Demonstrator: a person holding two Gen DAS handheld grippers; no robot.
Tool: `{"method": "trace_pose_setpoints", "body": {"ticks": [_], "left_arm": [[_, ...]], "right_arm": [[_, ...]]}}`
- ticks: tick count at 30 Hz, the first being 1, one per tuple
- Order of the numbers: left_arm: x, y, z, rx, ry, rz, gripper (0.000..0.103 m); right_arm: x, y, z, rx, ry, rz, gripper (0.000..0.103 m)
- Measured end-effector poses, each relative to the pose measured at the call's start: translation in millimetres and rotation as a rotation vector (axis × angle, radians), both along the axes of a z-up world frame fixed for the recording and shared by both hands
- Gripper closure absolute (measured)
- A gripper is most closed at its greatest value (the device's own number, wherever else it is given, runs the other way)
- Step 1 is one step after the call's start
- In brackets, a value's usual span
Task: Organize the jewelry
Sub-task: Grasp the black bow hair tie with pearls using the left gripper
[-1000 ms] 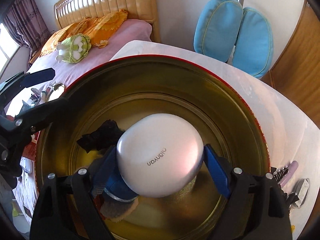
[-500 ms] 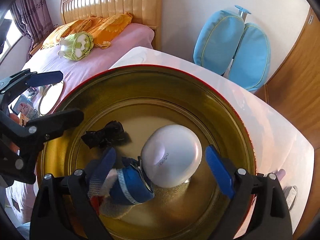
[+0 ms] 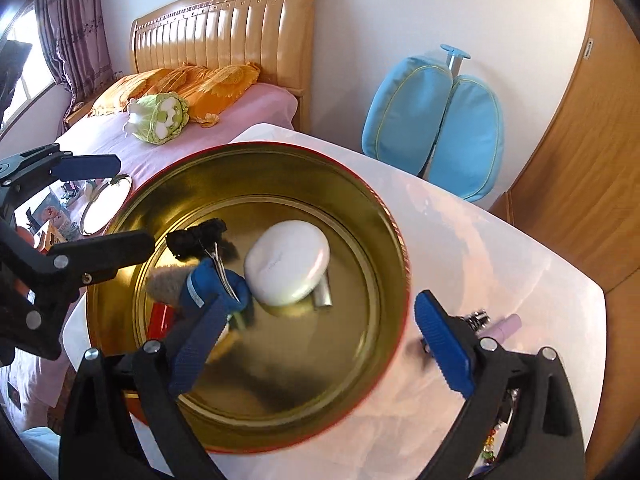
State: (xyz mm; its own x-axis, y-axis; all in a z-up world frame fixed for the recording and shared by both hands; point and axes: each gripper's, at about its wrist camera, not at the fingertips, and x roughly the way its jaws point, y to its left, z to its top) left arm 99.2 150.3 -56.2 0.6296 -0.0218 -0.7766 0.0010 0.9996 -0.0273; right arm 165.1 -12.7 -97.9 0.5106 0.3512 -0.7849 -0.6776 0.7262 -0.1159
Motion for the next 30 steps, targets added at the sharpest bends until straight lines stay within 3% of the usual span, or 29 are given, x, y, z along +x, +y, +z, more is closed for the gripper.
{"method": "trace_pose_setpoints", "body": {"ticks": [2, 5, 7, 12, 16, 20, 30], "left_arm": [[-3, -26, 6, -0.006, 0.013, 0.006, 0.010], [-8, -72, 12, -0.063, 0.017, -0.065, 0.010], [-9, -108, 12, -0.036, 0.023, -0.102, 0.010], [-6, -184, 3, -0.095, 0.038, -0.173, 0.010], [-1, -231, -4, -0.093, 0.047, -0.181, 0.010], [1, -261, -7, -0.121, 0.069, -0.204, 0.010], [72, -280, -54, -0.024, 0.136, -0.237, 0.010]], "right_arm": [[-4, -31, 2, 0.011, 0.002, -0.028, 0.007], [-11, -84, 5, 0.042, 0.003, -0.089, 0.007], [-14, -117, 4, 0.045, 0.019, -0.127, 0.007], [-21, -203, 4, 0.044, 0.008, -0.206, 0.007], [-23, -258, 2, 0.027, 0.007, -0.248, 0.007], [-23, -297, -4, 0.024, 0.031, -0.284, 0.007], [1, -323, -20, 0.032, 0.083, -0.357, 0.007]]}}
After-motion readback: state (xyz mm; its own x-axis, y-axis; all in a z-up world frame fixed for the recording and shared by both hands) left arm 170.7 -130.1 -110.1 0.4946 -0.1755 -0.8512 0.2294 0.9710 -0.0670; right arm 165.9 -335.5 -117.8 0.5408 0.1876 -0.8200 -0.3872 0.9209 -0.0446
